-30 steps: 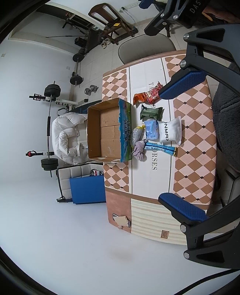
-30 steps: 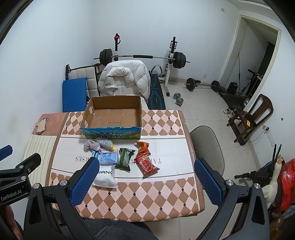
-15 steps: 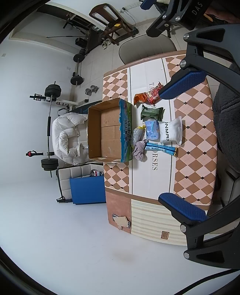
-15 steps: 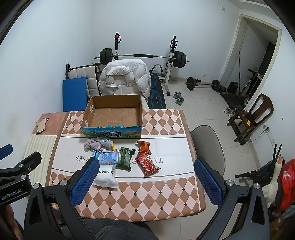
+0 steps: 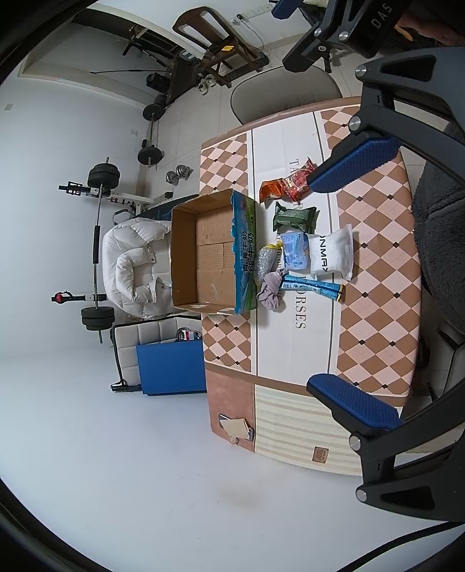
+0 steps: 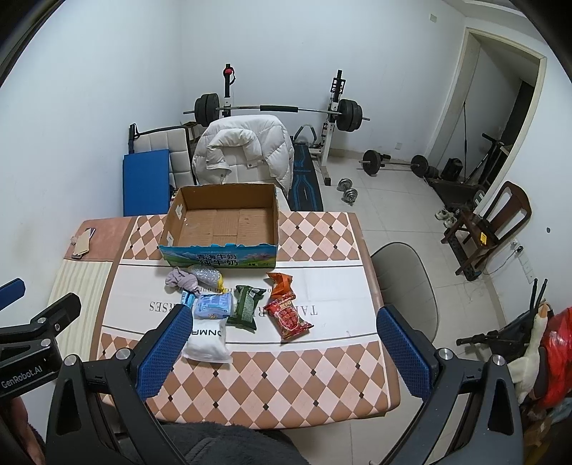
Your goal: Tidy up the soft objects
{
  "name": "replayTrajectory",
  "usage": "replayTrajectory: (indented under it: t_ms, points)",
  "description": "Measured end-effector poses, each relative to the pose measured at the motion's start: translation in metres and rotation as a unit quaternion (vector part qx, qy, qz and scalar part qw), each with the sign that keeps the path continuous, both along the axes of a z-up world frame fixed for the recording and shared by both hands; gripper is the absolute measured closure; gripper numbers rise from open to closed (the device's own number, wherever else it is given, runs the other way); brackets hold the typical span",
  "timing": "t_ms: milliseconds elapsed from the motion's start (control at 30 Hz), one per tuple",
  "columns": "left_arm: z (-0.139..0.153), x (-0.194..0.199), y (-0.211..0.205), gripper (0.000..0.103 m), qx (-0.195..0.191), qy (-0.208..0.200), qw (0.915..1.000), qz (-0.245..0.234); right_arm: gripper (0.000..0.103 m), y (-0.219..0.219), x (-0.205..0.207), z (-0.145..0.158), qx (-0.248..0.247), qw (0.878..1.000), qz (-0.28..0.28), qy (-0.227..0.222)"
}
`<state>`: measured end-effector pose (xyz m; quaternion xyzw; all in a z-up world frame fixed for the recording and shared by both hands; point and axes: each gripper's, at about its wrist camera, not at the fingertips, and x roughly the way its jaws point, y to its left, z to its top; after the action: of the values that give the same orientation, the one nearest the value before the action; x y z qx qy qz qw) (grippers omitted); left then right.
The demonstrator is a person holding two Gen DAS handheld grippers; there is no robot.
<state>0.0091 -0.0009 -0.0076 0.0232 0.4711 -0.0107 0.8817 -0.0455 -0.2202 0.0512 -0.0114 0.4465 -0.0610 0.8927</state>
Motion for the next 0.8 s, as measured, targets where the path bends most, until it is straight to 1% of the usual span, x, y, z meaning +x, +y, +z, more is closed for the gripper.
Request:
replayTrajectory:
  t_ms: [600,633,800]
  points:
    - [-0.0003,0.0001,0.0004,0.0,-0.001,-0.001,1.0,0.001,0.0,0.0,-0.0003,-0.0013,0.0,1.0,0.001,0.0]
    - [0.0066,0.0047,-0.0007,0.0,-0.001,-0.001,1.0,0.001,0.0,0.0001,0.0,-0.0018,0.0,1.0,0.002,0.0]
    - [0.0062,0.0048,-0.0005,0.0,-0.001,0.0,1.0,0.0,0.0,0.0008,0.0,-0.0033,0.0,1.0,0.001,0.002]
